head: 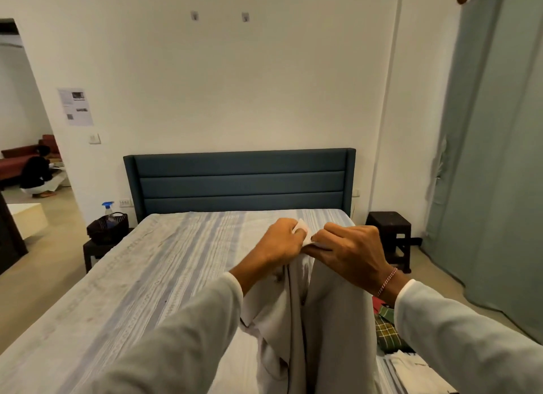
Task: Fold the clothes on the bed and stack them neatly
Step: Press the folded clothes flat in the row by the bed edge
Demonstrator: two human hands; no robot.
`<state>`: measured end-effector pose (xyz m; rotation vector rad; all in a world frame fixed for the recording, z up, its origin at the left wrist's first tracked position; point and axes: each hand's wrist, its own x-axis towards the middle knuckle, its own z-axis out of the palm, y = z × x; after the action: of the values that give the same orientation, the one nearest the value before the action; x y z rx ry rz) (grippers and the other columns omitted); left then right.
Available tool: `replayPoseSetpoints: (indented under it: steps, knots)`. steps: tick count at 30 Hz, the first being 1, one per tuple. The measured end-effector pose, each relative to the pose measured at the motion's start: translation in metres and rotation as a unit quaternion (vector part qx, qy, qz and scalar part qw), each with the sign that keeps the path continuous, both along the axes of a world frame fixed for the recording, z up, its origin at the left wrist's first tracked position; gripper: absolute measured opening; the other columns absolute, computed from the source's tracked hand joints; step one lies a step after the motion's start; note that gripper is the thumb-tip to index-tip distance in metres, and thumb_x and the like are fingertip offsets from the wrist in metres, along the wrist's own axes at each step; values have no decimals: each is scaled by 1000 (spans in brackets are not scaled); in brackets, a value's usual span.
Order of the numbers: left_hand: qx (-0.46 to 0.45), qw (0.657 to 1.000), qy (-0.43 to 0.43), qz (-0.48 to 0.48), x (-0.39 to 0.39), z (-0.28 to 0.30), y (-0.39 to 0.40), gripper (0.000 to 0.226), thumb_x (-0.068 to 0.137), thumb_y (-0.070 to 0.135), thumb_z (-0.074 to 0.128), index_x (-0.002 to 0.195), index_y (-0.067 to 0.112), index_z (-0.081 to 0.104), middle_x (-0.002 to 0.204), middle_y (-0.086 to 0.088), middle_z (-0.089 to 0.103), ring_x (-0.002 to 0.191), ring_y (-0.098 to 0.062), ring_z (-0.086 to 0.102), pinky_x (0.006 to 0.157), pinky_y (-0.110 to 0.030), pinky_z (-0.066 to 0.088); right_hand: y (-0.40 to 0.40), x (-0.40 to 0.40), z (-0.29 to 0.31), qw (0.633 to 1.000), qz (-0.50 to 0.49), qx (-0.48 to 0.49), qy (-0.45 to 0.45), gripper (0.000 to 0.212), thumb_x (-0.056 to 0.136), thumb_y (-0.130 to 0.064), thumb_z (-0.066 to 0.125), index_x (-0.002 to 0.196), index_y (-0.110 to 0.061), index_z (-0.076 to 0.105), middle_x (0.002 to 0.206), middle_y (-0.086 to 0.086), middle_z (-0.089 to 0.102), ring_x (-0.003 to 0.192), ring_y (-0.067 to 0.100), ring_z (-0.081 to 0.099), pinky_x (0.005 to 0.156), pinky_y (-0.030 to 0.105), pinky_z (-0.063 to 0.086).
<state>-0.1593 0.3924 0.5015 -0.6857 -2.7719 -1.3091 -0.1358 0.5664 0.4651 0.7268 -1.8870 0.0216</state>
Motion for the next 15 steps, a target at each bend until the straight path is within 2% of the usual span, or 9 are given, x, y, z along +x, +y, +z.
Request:
replayPoseSetpoints:
  steps: [3, 4, 6, 8, 9, 12, 15]
  knots:
    - [-1, 998, 51, 26, 7, -11, 1, 30, 109, 28, 39, 114, 6, 58, 101, 0, 55, 88, -11, 52, 77, -19, 44, 12, 4, 4, 994, 45, -22, -99, 42, 91, -54, 60, 84, -14, 71, 77, -1, 69, 58, 9, 62, 53, 17, 52]
    - [12, 997, 64, 37, 8, -14, 0, 29, 109, 27, 39, 115, 6, 57, 103, 2, 53, 88, -9, 50, 74, -13, 41, 18, 5, 4, 985, 69, -44, -153, 40, 91, -54, 61, 89, -15, 70, 82, -2, 68, 64, 8, 62, 59, 16, 53]
    - [55, 994, 81, 54, 8, -17, -3, 24, 108, 23, 39, 96, 10, 55, 91, 3, 53, 75, -8, 49, 61, -4, 37, 28, 7, 6, 959, 105, -103, -244, 40, 91, -56, 60, 95, -17, 68, 90, -6, 66, 74, 10, 62, 66, 19, 57]
    - [110, 988, 88, 60, 8, -20, -3, 32, 107, 18, 41, 75, 17, 47, 72, 2, 49, 63, -9, 46, 55, -5, 39, 32, 9, 1, 951, 113, -139, -253, 44, 93, -60, 56, 95, -18, 68, 92, -7, 65, 77, 13, 63, 69, 24, 58]
    - [137, 984, 92, 62, 10, -21, -3, 35, 106, 15, 43, 71, 19, 44, 68, 2, 47, 60, -10, 46, 54, -5, 39, 31, 10, -1, 951, 118, -150, -241, 44, 94, -60, 55, 94, -18, 68, 91, -6, 65, 77, 14, 63, 69, 24, 58]
    - [200, 972, 114, 55, 14, -24, -3, 35, 103, 9, 49, 70, 19, 43, 65, 2, 47, 58, -8, 52, 52, -6, 40, 24, 14, -3, 952, 140, -190, -196, 32, 94, -49, 61, 94, -18, 69, 95, -1, 67, 80, 17, 66, 69, 23, 59]
    - [235, 961, 147, 23, 18, -26, -8, 25, 97, 19, 55, 74, 23, 46, 68, 4, 49, 64, 2, 58, 56, -7, 44, 22, 17, -2, 947, 153, -205, -193, 14, 94, -34, 68, 100, -22, 73, 101, -1, 68, 89, 13, 67, 70, 14, 55]
